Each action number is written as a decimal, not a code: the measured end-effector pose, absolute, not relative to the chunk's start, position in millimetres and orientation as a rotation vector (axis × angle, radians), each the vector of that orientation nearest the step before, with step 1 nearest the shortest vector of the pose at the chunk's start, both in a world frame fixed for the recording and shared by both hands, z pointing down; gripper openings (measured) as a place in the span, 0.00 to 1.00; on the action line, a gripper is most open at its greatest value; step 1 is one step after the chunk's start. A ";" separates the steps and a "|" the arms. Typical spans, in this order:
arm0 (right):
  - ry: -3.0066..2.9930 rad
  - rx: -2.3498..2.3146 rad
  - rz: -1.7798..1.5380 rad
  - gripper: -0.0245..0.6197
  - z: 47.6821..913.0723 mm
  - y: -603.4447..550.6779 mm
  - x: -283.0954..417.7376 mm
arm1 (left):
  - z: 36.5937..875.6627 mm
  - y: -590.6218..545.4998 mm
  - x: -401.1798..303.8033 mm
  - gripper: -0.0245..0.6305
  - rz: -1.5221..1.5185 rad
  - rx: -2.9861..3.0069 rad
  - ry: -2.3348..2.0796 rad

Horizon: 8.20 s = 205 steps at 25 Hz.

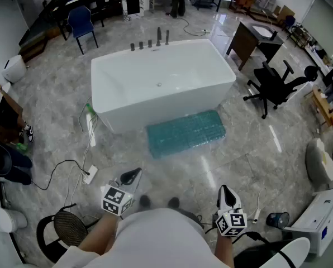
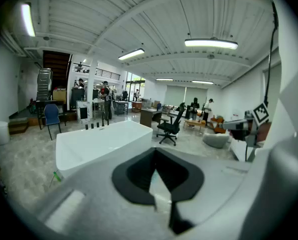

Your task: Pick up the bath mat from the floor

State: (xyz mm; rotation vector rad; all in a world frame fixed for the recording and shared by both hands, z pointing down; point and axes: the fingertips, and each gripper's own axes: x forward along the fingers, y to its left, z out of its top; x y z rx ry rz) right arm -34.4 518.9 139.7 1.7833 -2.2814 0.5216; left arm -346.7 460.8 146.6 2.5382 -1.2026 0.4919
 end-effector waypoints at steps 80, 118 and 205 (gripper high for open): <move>-2.150 1.742 0.771 0.05 233.8 260.3 168.4 | 228.5 195.4 -97.9 0.04 0.699 2.535 -0.976; -2.381 1.022 0.638 0.05 275.6 -56.8 324.7 | 263.4 14.0 31.2 0.04 0.586 2.098 -1.571; -2.017 0.852 0.785 0.21 1126.6 -300.7 318.7 | 1102.2 -138.7 -176.3 0.09 0.699 1.668 -1.540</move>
